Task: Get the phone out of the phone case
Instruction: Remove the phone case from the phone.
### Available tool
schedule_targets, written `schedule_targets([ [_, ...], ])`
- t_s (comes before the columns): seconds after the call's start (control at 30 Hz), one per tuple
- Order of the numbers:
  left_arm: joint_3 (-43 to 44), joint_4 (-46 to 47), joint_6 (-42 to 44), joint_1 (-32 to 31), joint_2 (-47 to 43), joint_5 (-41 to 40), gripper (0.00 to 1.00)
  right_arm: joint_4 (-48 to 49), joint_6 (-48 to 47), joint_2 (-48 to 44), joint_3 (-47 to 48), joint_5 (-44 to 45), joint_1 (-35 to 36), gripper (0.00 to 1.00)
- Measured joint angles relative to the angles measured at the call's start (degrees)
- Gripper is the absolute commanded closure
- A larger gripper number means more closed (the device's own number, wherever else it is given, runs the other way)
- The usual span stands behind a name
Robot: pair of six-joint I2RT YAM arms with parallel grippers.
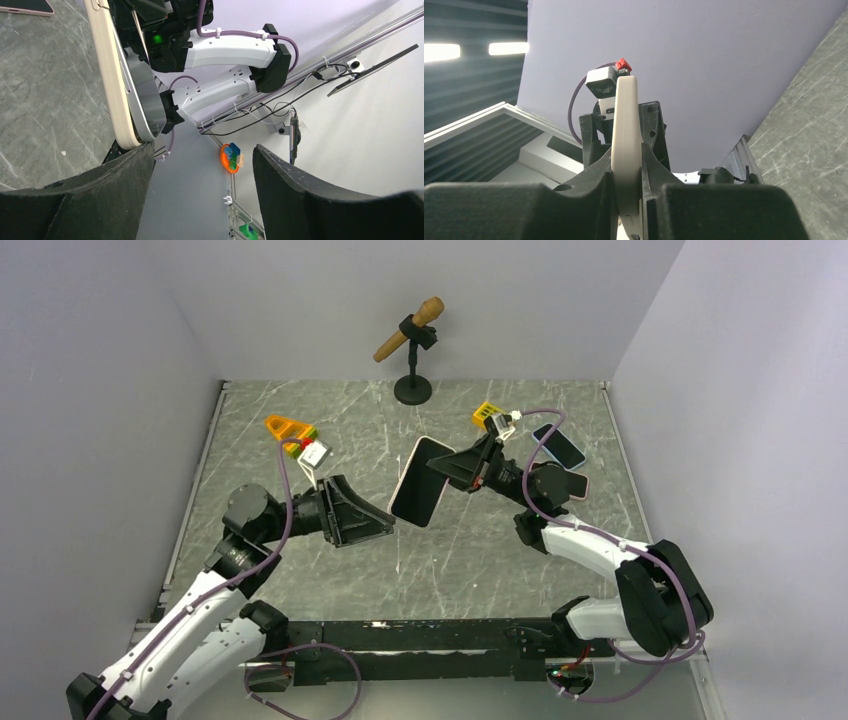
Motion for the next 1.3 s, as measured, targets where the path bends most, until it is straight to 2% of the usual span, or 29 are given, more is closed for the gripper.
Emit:
schedule_targets([
  [0.27,0.0,1.0,0.0,0.0,1.3,0.0,0.23,0.8,0.1,0.2,-0.2,1.4,0.5,1.0],
  [0.43,1.0,-1.6,0.4,0.0,2.0,-0.8,0.24,0.5,-0.6,0.2,-0.6,2.6,0.9,1.0],
  [0.63,2.7,-6.2,2.0,-0.1,4.8,-1.9,0.3,-7.3,-6.5,-1.6,0.6,3.4,2.8,1.0],
  [0.7,4.7,-8.4,3.4,-0.2,7.0,-2.0,0.38,-12.7,-10.6,-2.4,2.9,3.2,4.0,1.0],
  [0.93,7.0,-10.2,6.1,-0.2,11.1,-1.5,0.83,-26.8,-22.1,-3.9,11.4,1.5,6.1,1.0],
  [0.97,7.0,-9.4,6.0,-0.4,11.6,-1.1,0.9,-28.4,-23.3,-3.8,12.7,1.2,6.6,0.98],
  [1.03,6.8,-6.6,5.2,-0.9,12.6,0.6,1.0,-30.3,-25.2,-3.7,14.4,0.6,7.1,0.77],
  [1.13,6.4,-2.9,3.9,-1.0,12.7,1.3,1.0,-30.9,-26.6,-3.9,15.3,0.0,7.1,0.43],
  [1.2,6.4,-2.3,3.0,-1.9,12.8,-1.0,1.0,-31.8,-27.8,-4.1,15.0,-0.8,8.9,0.29],
  [1.3,5.6,-2.5,1.2,-2.2,11.6,-5.1,1.0,-30.9,-28.6,-5.8,10.8,-0.5,11.0,0.16],
])
